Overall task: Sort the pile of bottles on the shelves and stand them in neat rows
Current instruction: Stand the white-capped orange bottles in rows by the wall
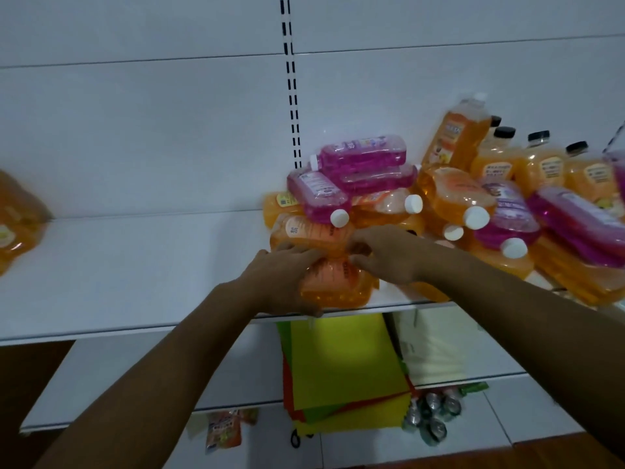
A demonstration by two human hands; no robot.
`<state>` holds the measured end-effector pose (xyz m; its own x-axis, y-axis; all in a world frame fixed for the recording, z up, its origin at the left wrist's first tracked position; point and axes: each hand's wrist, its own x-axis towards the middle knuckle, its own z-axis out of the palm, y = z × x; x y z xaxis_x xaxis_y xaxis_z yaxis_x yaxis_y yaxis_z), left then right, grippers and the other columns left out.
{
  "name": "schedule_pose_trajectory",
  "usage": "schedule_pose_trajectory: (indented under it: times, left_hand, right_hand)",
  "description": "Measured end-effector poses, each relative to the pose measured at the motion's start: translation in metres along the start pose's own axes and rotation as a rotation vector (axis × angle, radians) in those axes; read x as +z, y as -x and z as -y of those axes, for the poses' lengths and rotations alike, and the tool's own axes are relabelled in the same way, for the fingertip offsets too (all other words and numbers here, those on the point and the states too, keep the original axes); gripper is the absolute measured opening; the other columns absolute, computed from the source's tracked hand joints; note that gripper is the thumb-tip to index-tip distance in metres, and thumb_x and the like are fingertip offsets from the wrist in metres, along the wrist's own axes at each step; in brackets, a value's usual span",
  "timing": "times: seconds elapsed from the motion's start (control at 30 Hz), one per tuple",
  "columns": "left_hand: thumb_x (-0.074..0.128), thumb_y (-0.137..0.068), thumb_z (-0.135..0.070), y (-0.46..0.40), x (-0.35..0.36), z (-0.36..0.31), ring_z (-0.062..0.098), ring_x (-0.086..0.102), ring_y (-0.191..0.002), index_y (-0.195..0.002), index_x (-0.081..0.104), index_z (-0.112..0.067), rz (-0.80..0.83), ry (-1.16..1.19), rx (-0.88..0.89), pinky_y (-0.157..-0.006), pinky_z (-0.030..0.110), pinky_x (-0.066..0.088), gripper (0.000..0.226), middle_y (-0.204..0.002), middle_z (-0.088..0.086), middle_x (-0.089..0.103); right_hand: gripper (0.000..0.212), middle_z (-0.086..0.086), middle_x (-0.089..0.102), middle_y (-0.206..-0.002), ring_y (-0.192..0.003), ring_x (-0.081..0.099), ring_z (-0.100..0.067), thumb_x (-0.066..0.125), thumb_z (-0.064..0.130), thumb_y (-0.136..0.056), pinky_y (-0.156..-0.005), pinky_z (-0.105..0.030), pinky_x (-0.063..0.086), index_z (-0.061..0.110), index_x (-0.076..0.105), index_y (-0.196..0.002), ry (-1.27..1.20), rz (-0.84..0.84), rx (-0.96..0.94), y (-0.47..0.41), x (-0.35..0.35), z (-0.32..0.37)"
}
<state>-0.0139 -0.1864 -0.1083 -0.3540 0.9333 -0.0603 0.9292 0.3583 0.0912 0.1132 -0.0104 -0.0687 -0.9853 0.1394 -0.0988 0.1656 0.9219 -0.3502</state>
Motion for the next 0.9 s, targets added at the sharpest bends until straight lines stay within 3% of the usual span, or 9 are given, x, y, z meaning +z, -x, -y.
schedule_pose_trajectory:
  times: [0.1, 0.2, 0.27, 0.4, 0.5, 0.57, 0.67, 0.77, 0.9]
  left_hand:
    - [0.081, -0.06, -0.059, 0.012, 0.001, 0.009, 0.016, 0.049, -0.12, -0.137, 0.038, -0.037, -0.061, 0.253, 0.012, -0.094, 0.034, 0.047, 0.091, -0.135, -0.009, 0.051]
    - [0.088, -0.057, -0.048, 0.034, -0.001, 0.022, 0.006, 0.059, -0.101, -0.129, 0.048, -0.037, -0.089, 0.522, -0.088, -0.082, 0.02, 0.048, 0.083, -0.116, -0.014, 0.059]
    - [0.089, -0.059, -0.042, 0.051, -0.007, 0.034, 0.007, 0.064, -0.095, -0.127, 0.05, -0.036, -0.101, 0.711, -0.156, -0.082, 0.025, 0.054, 0.078, -0.111, -0.01, 0.065]
    - [0.085, -0.053, -0.046, 0.089, -0.014, 0.061, 0.021, 0.069, -0.089, -0.115, 0.058, -0.031, -0.206, 1.136, -0.296, -0.078, 0.038, 0.057, 0.069, -0.1, 0.001, 0.072]
    - [0.088, -0.051, -0.049, 0.112, -0.008, 0.081, 0.036, 0.064, -0.098, -0.121, 0.056, -0.015, -0.25, 1.488, -0.297, -0.084, 0.048, 0.05, 0.084, -0.112, 0.019, 0.065]
    - [0.085, -0.059, -0.049, 0.128, -0.005, 0.091, 0.04, 0.058, -0.108, -0.132, 0.048, -0.007, -0.28, 1.618, -0.259, -0.092, 0.052, 0.045, 0.092, -0.126, 0.026, 0.056]
    - [0.082, -0.062, -0.052, 0.15, -0.004, 0.11, 0.037, 0.058, -0.115, -0.136, 0.046, -0.009, -0.365, 1.651, -0.294, -0.097, 0.051, 0.046, 0.093, -0.129, 0.021, 0.057]
    - [0.085, -0.062, -0.044, 0.171, -0.006, 0.129, 0.027, 0.064, -0.109, -0.129, 0.052, -0.023, -0.49, 1.376, -0.448, -0.096, 0.051, 0.05, 0.078, -0.12, 0.004, 0.066]
    - [0.082, -0.069, -0.037, 0.194, -0.008, 0.156, 0.012, 0.062, -0.102, -0.121, 0.049, -0.03, -0.642, 1.041, -0.629, -0.087, 0.029, 0.054, 0.063, -0.113, -0.009, 0.063]
  right_hand:
    - [0.018, 0.004, 0.061, -0.094, -0.084, 0.058, -0.014, 0.046, 0.037, -0.099, -0.071, -0.027, 0.045, 0.024, 0.058, -0.1, -0.008, 0.051, -0.06, -0.008, 0.0, 0.008]
    - [0.033, 0.005, 0.057, -0.078, -0.071, 0.054, -0.009, 0.041, 0.049, -0.098, -0.065, -0.025, 0.039, 0.024, 0.059, -0.085, -0.155, 0.093, -0.096, -0.016, -0.004, 0.022]
    - [0.039, 0.007, 0.064, -0.082, -0.076, 0.06, -0.005, 0.043, 0.056, -0.094, -0.071, -0.024, 0.043, 0.025, 0.066, -0.089, -0.377, 0.082, -0.097, -0.024, -0.006, 0.031]
    - [0.049, 0.002, 0.062, -0.123, -0.115, 0.059, -0.016, 0.062, 0.058, -0.082, -0.096, -0.037, 0.049, 0.03, 0.062, -0.123, -0.881, 0.179, -0.126, -0.05, -0.005, 0.056]
    - [0.072, -0.004, 0.056, -0.128, -0.116, 0.059, -0.019, 0.081, 0.033, -0.073, -0.09, -0.037, 0.054, 0.04, 0.045, -0.135, -0.92, 0.21, -0.226, -0.071, 0.002, 0.092]
    - [0.079, -0.007, 0.056, -0.125, -0.112, 0.06, -0.022, 0.083, 0.021, -0.069, -0.084, -0.04, 0.057, 0.037, 0.043, -0.135, -0.926, 0.153, -0.245, -0.084, 0.008, 0.122]
    - [0.067, -0.003, 0.061, -0.116, -0.102, 0.064, -0.016, 0.081, 0.015, -0.072, -0.077, -0.035, 0.06, 0.022, 0.049, -0.13, -0.963, 0.045, -0.247, -0.105, 0.019, 0.163]
    - [0.053, 0.004, 0.064, -0.11, -0.099, 0.063, -0.011, 0.082, 0.023, -0.071, -0.081, -0.032, 0.058, 0.02, 0.054, -0.116, -0.852, -0.04, -0.289, -0.131, 0.032, 0.197]
    - [0.057, 0.004, 0.063, -0.11, -0.096, 0.062, -0.012, 0.084, 0.034, -0.068, -0.079, -0.028, 0.055, 0.019, 0.055, -0.115, -0.631, -0.126, -0.405, -0.163, 0.048, 0.248]
